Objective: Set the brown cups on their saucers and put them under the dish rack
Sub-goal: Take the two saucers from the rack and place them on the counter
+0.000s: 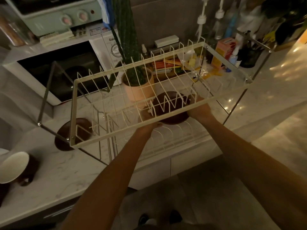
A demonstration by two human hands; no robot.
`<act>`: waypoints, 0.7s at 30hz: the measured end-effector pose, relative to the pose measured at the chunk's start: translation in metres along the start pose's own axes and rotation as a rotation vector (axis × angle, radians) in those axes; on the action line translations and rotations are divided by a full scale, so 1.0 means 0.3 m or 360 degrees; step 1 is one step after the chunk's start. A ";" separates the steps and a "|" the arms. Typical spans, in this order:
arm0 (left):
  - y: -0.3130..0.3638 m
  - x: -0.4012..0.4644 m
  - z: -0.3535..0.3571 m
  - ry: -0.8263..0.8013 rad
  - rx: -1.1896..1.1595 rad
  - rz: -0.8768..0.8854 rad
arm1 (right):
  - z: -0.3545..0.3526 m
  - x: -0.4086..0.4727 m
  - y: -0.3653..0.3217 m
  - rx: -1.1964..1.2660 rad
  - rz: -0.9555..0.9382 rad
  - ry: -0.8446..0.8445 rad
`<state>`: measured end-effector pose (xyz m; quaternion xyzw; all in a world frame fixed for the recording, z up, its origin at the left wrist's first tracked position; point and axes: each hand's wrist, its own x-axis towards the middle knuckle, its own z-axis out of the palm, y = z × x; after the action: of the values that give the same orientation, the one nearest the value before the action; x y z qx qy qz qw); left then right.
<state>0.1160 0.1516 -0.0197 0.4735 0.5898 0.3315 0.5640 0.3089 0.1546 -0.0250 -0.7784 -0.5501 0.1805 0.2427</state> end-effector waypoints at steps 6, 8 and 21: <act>0.005 -0.092 -0.031 0.0113 0.0010 -0.0113 | -0.026 -0.076 -0.031 -0.0091 -0.0072 -0.0064; 0.004 -0.133 -0.047 0.0122 0.0023 -0.0099 | -0.022 -0.103 -0.042 -0.0062 -0.0075 -0.0082; -0.068 -0.316 -0.213 -0.0001 0.0192 0.0107 | -0.039 -0.359 -0.136 0.0027 0.0169 -0.0198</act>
<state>0.0417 0.0657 0.0040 0.5262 0.5922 0.3141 0.5232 0.2485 0.0623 0.0096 -0.7917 -0.5206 0.2458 0.2046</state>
